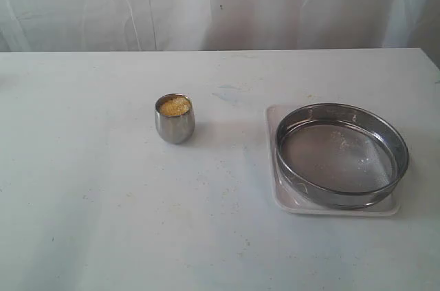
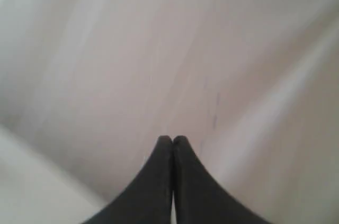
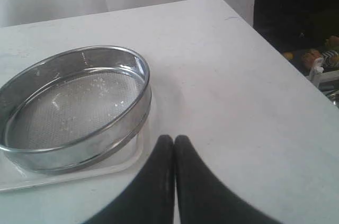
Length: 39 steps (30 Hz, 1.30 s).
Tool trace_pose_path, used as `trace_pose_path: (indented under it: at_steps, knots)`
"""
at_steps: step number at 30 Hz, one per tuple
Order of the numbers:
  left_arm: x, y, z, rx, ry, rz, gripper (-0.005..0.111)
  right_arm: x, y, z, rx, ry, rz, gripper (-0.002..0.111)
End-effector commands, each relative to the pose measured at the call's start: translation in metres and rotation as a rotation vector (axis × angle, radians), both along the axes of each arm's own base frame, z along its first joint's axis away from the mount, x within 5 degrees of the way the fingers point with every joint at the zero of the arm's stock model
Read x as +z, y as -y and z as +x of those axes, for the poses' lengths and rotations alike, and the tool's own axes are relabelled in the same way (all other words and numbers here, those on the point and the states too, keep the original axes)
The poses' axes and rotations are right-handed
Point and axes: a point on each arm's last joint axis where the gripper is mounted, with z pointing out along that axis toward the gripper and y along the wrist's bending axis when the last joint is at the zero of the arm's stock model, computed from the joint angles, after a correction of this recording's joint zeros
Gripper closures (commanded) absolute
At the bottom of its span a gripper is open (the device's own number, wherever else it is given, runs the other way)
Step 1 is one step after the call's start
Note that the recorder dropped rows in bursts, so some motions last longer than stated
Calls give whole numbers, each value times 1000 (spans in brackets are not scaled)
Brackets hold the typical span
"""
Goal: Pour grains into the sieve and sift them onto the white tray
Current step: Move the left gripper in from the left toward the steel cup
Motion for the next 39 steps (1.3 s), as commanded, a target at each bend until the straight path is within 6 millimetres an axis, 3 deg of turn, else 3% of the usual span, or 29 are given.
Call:
trace_pose_path:
  at_steps: [1, 5, 8, 10, 12, 14, 17, 20, 26, 33, 39]
  knots:
    - [71, -15, -27, 147, 393, -91, 107, 1, 0, 0, -3, 14, -3, 108]
    - [138, 2, -6, 74, 278, 151, 107, 1, 0, 0, -3, 14, -3, 108]
    - [176, 13, 35, 79, 188, 393, 107, 1, 0, 0, -3, 14, -3, 108]
    - [188, 18, 79, 82, 68, 546, 107, 1, 0, 0, -3, 14, -3, 108]
    - [181, 21, 132, 59, -134, 670, 107, 1, 0, 0, -3, 14, -3, 108]
    - [155, 22, 183, -31, -397, 726, 107, 1, 0, 0, -3, 14, -3, 108]
    - [105, 25, 228, -207, -785, 681, 107, 1, 0, 0, -3, 14, -3, 108]
    - [65, 27, 242, -320, -1046, 592, 107, 1, 0, 0, -3, 14, -3, 108]
    - [17, 26, 239, -367, -1178, 618, 107, 1, 0, 0, -3, 14, -3, 108]
    - [-43, 21, 206, -243, -998, 551, 107, 1, 0, 0, -3, 14, -3, 108]
    - [-61, 20, 175, -188, -764, 383, 107, 1, 0, 0, -3, 14, -3, 108]
